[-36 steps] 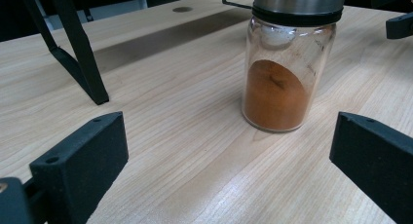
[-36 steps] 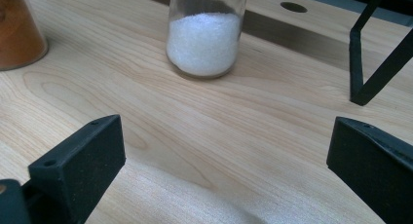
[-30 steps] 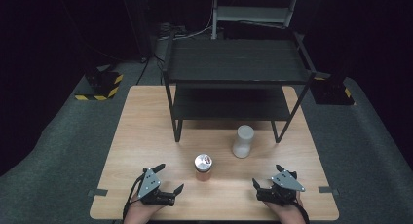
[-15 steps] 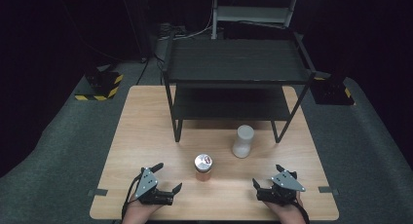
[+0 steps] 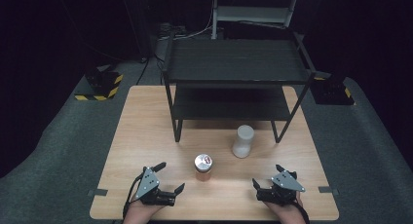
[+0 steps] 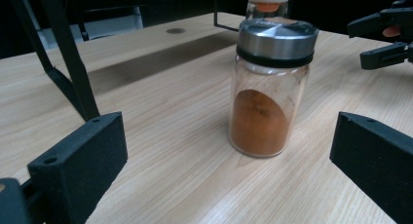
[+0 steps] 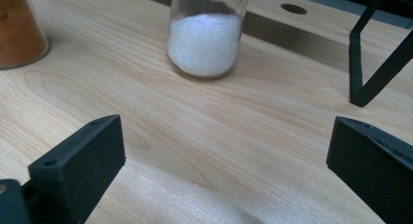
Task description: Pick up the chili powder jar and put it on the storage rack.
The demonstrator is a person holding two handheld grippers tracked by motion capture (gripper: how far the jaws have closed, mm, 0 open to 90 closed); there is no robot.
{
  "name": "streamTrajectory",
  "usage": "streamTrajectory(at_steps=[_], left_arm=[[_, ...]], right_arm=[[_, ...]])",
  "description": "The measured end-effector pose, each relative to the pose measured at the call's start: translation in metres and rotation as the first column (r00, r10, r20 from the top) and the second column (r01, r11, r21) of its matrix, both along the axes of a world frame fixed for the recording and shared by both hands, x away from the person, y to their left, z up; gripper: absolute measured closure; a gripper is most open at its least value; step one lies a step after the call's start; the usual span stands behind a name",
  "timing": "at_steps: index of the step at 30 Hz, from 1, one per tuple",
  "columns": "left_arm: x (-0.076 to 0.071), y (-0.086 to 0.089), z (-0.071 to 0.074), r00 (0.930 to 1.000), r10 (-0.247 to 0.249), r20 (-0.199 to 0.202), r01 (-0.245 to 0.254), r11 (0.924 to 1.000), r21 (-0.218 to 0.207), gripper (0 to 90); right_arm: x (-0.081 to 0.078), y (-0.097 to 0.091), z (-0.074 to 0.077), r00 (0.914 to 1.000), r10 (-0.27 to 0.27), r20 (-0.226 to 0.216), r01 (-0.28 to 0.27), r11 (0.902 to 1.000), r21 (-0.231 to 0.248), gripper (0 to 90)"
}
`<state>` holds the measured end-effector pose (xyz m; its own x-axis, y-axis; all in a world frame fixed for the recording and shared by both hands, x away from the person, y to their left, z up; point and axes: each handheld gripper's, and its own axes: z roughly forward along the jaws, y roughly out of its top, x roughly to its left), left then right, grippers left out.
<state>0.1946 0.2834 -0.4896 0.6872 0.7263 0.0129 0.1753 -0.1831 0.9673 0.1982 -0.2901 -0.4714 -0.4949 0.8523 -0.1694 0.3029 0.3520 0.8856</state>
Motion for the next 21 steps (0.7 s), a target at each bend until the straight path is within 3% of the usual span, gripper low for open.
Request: streamTrajectory(at_steps=[12,13,14,15,21], left_arm=[[0.000,-0.011,0.013,0.9999,-0.007,0.012,0.007,0.9999,-0.008,0.5],[-0.002,-0.018,0.011,1.0000,-0.001,0.007,0.001,0.9988,-0.050,0.5],[-0.002,-0.018,0.011,1.0000,-0.001,0.007,0.001,0.9988,-0.050,0.5],[0.000,-0.019,0.017,0.9998,-0.012,0.013,0.012,0.9999,-0.006,0.5],[0.003,-0.028,0.021,0.9994,-0.030,0.020,0.030,0.9996,-0.003,0.5]], right_arm=[[0.000,-0.001,0.000,1.0000,0.001,0.000,-0.001,1.0000,0.004,0.0],[0.000,-0.001,0.000,1.0000,0.001,0.002,-0.001,1.0000,0.002,0.0],[0.000,-0.001,0.000,1.0000,0.001,0.002,-0.001,1.0000,0.002,0.0],[0.000,0.000,0.000,1.0000,0.000,0.002,0.000,1.0000,0.002,0.0],[0.000,-0.001,0.000,1.0000,0.000,0.001,0.000,1.0000,0.005,0.0]])
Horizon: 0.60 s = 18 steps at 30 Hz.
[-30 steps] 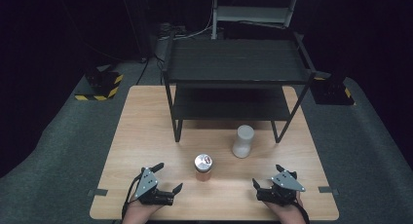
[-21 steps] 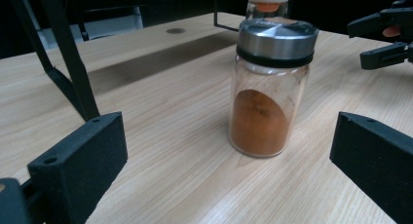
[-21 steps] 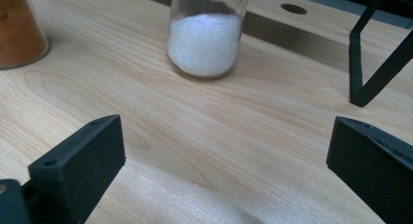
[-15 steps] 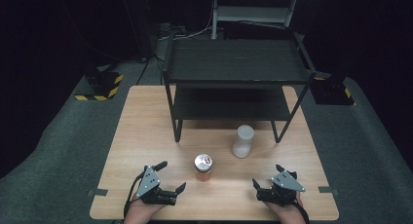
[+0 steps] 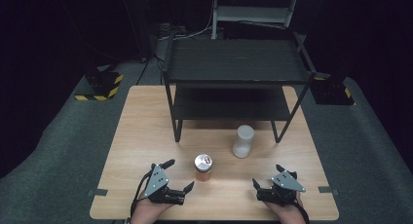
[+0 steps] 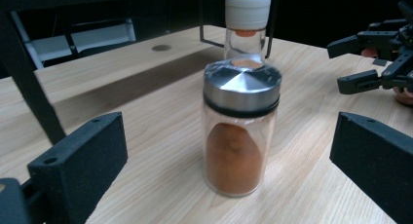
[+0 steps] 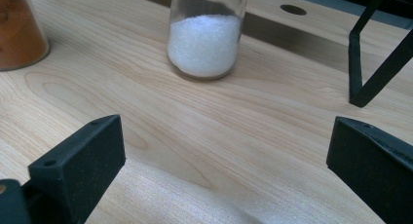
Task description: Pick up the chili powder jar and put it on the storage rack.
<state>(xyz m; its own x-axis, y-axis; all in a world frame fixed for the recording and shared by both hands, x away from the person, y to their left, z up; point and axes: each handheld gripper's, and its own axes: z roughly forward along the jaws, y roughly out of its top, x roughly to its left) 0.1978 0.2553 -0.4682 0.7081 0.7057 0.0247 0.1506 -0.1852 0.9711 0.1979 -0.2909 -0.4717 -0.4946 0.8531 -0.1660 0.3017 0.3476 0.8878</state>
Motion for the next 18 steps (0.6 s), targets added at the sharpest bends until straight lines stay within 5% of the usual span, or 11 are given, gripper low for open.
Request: streamTrajectory(at_steps=[18], left_arm=[[0.012,-0.024,0.000,1.0000,-0.008,-0.002,0.008,0.9997,-0.022,0.4]], right_arm=[[-0.001,0.000,0.000,1.0000,0.005,0.006,-0.005,1.0000,-0.004,0.0]])
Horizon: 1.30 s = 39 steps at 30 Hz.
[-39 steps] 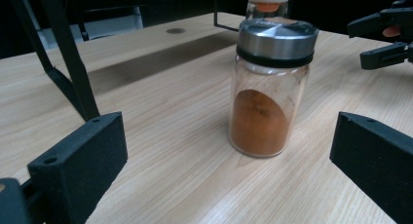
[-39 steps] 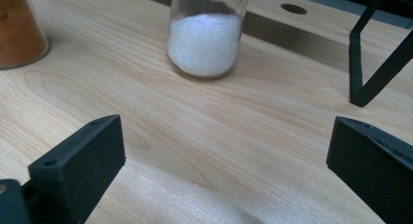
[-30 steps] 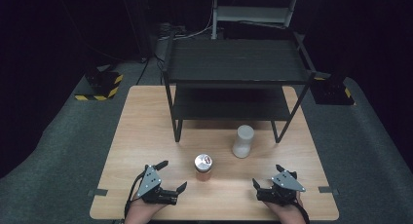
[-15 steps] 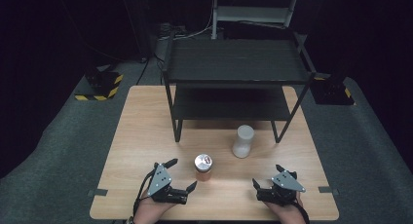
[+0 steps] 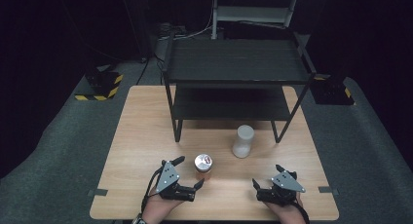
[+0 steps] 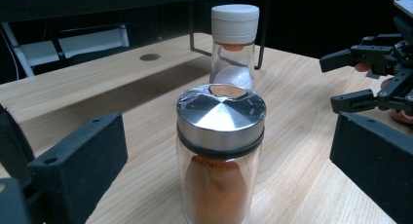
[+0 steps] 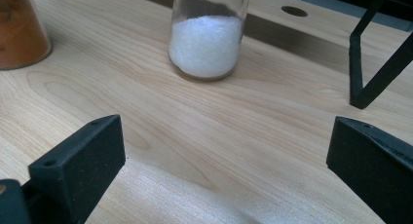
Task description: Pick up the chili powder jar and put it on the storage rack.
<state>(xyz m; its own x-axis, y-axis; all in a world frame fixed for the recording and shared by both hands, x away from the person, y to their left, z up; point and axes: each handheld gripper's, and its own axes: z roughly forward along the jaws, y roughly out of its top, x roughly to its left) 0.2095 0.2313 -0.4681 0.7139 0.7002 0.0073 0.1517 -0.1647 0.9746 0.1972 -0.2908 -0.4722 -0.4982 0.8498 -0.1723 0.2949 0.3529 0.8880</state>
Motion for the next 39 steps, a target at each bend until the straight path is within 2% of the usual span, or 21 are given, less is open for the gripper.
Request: streamTrajectory(at_steps=[17,27,34,39], left_arm=[[0.015,-0.019,-0.008,0.9998,0.008,-0.017,-0.008,1.0000,0.005,0.5],[0.028,-0.026,-0.011,0.9993,0.005,-0.037,-0.005,0.9999,-0.014,1.7],[0.034,-0.026,-0.013,0.9978,0.005,-0.066,-0.007,0.9993,-0.036,11.2],[0.034,-0.026,-0.015,0.9978,0.000,-0.067,-0.003,0.9994,-0.035,20.4]], right_arm=[[0.000,0.000,0.000,1.0000,0.004,0.001,-0.004,1.0000,-0.001,0.0],[0.001,-0.001,0.000,1.0000,0.008,-0.001,-0.008,1.0000,0.001,0.0],[0.001,-0.001,0.000,1.0000,0.009,-0.002,-0.009,1.0000,0.002,0.0],[0.001,-0.001,0.000,1.0000,0.008,-0.001,-0.008,1.0000,0.003,0.0]])
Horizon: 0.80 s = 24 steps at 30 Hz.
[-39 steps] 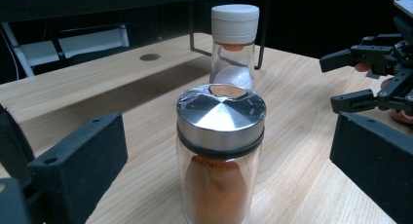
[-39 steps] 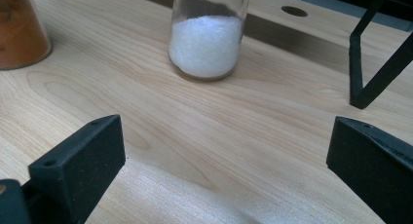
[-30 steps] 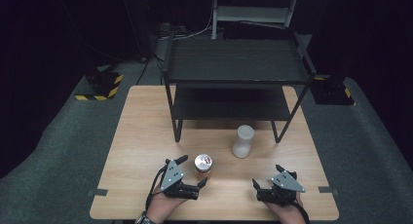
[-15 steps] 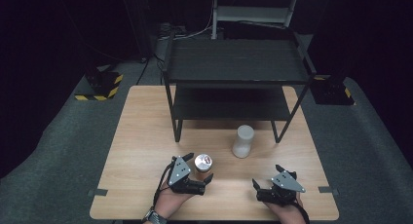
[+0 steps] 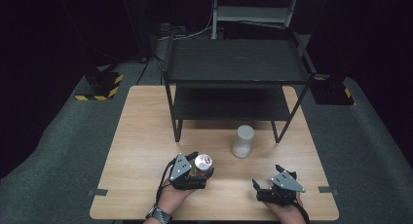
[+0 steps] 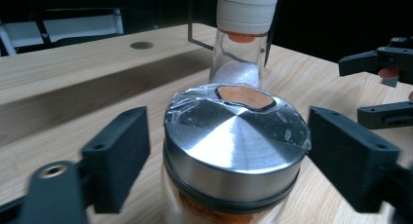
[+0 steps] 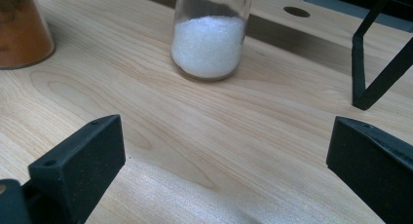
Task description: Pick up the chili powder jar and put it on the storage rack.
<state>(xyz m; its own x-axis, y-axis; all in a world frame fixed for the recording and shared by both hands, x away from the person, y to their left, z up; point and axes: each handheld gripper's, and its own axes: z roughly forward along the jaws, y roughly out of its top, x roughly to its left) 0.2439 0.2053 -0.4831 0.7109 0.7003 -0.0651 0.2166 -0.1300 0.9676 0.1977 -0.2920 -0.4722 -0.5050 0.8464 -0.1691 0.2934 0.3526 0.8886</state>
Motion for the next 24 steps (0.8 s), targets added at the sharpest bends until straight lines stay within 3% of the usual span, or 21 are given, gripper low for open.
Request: streamTrajectory(at_steps=[9,24], left_arm=[[-0.0039,0.0000,-0.0033,0.9996,0.006,0.028,-0.006,1.0000,0.003,33.2],[-0.0050,0.0025,0.0036,0.9994,0.012,0.033,-0.013,0.9998,0.017,35.0]], right_arm=[[-0.0001,0.0000,-0.0001,1.0000,0.002,0.001,-0.002,1.0000,-0.001,0.1],[0.0001,-0.0002,0.0000,1.0000,0.004,0.000,-0.004,1.0000,-0.001,0.1]])
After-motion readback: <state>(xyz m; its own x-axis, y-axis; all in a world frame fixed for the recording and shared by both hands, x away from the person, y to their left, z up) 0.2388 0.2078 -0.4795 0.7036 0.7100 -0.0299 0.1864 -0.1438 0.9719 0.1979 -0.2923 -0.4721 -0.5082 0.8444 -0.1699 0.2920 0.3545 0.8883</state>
